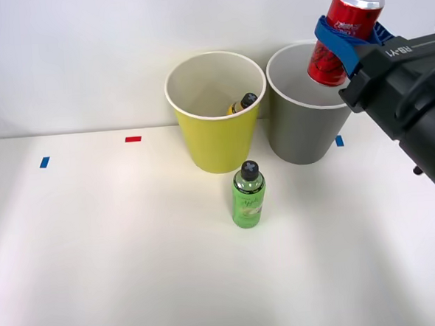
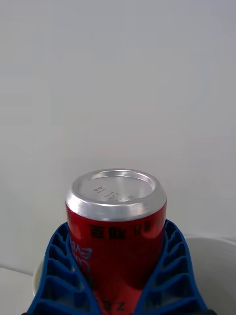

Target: Put cans in the gray bin, plastic bottles in the light green bin

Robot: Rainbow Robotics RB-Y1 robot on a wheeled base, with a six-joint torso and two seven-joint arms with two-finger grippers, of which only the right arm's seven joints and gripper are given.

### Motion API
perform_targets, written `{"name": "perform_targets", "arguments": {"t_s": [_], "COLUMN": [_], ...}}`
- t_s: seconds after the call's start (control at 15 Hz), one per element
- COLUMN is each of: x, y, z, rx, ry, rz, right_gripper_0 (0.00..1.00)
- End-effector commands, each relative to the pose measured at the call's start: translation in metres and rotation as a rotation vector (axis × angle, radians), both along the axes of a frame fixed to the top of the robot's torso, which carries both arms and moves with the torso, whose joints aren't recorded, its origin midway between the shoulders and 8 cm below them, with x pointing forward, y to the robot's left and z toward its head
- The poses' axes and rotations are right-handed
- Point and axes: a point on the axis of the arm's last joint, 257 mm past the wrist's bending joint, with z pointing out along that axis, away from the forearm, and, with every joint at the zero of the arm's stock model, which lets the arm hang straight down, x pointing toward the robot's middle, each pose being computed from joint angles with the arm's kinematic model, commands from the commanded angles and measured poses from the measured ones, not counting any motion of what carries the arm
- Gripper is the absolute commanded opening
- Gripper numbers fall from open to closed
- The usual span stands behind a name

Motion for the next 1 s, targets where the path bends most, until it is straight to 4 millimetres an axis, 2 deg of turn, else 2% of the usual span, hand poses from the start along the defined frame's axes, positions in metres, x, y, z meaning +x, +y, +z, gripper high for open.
{"name": "perform_targets", "arguments": {"t_s": [0.07,0.4,0.67,1.0], "x": [0.041,0.071,0.089,0.129], "y": [-0.004,-0.01,-0.024,-0.037], "z": [0.01,0.003,-0.01,-0.027], "rx": [0.028,-0.005,-0.062,-0.107], "ry": [-0.023,-0.005,0.014,0.057], "rz": [-0.024,-0.066,-0.121,-0.186], "right_gripper_0": [0.0,0.0,0.0,0.0]}}
